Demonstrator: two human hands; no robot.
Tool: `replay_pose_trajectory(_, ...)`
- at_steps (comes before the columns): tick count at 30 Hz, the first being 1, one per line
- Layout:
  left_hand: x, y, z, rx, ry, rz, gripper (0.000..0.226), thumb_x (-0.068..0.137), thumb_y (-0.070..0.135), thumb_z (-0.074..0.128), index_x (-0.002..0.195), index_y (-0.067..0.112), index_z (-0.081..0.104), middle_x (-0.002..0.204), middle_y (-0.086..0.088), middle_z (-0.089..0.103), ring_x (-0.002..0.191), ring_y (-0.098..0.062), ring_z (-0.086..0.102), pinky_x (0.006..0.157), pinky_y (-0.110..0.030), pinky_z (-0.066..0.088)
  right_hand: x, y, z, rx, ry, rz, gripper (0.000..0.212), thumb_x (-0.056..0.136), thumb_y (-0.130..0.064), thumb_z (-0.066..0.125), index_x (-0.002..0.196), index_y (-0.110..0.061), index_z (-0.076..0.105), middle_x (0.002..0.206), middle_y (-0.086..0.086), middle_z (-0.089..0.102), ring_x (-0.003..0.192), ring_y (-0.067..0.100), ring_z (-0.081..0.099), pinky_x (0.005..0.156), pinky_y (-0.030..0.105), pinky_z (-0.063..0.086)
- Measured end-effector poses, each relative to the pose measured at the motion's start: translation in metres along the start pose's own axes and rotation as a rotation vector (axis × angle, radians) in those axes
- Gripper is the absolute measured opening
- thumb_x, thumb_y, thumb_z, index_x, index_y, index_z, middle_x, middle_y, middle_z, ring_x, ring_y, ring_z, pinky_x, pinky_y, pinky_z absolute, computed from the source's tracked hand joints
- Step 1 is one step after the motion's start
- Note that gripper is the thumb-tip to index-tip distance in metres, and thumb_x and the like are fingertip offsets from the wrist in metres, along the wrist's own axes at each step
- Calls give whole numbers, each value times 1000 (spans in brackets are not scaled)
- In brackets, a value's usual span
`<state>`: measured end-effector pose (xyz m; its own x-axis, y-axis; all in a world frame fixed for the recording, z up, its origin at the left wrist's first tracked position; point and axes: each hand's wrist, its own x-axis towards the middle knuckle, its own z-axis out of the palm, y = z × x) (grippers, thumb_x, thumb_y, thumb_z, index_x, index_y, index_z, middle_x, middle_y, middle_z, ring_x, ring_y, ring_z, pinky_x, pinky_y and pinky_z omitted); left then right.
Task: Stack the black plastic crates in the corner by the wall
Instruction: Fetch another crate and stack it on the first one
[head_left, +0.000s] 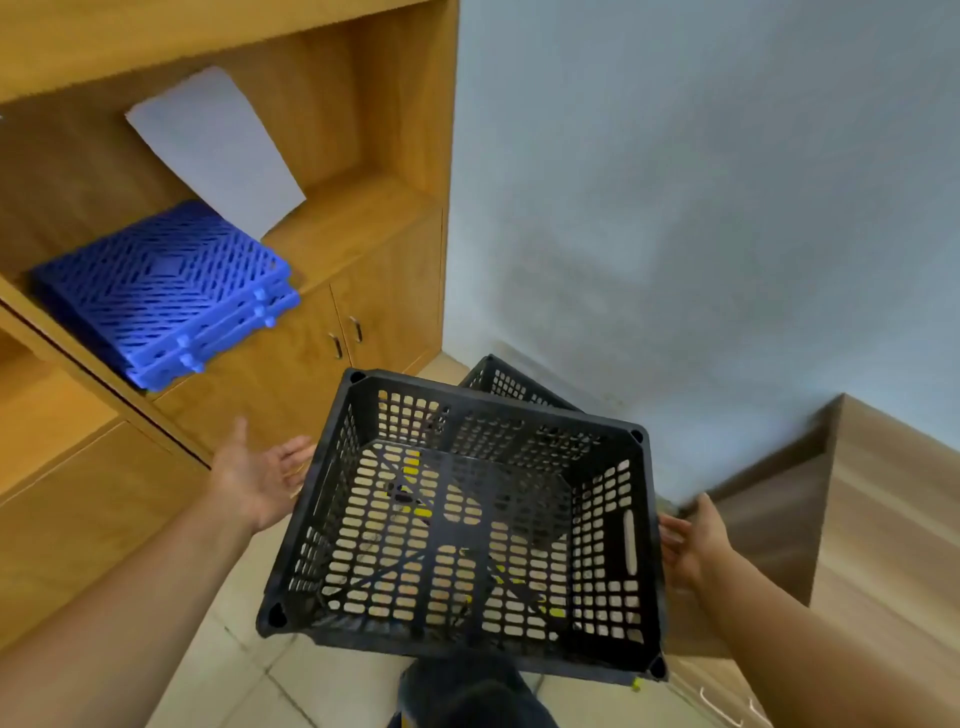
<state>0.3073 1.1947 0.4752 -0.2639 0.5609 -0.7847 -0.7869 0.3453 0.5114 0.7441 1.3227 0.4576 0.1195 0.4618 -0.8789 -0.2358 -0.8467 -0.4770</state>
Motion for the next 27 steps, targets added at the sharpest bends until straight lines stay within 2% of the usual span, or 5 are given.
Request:
replay_pose_trajectory(7,52,44,61,76,1,-19,87,83,75,18,131,9,49,137,-13,50,134,-32,35,111,-56,21,34,-43,21,59,45,38,70,87,-66,35,114,-5,55,103,18,59,92,34,56,80,48,46)
replay_pose_trajectory(12,91,65,96,142,-1,-40,87,83,75,17,130,9,49,136,-14,50,133,-32,36,113,-57,20,48,-62,33,97,88,45,71,85,-68,37,115,-7,57,95,15,60,87,31,57,68,43,46)
replay_pose_trajectory(19,161,100,144,254,-20,-74,87,81,76,17,123,9,54,137,-14,51,132,-31,38,112,-57,20,68,-93,53,182,147,61,66,88,-67,33,87,-6,57,43,6,56,45,21,54,52,31,46)
replay_pose_trajectory(23,196,119,171,273,-77,-115,87,84,74,15,132,9,48,140,-15,47,134,-31,35,112,-54,22,77,-106,67,250,197,29,75,87,-68,33,110,-1,59,128,13,61,118,32,57,109,42,36)
replay_pose_trajectory(27,234,134,196,349,-98,-139,87,85,72,11,133,8,46,145,-14,42,138,-30,31,115,-52,17,90,-121,83,293,242,35,74,89,-66,31,115,-2,58,148,12,40,137,32,37,110,44,34)
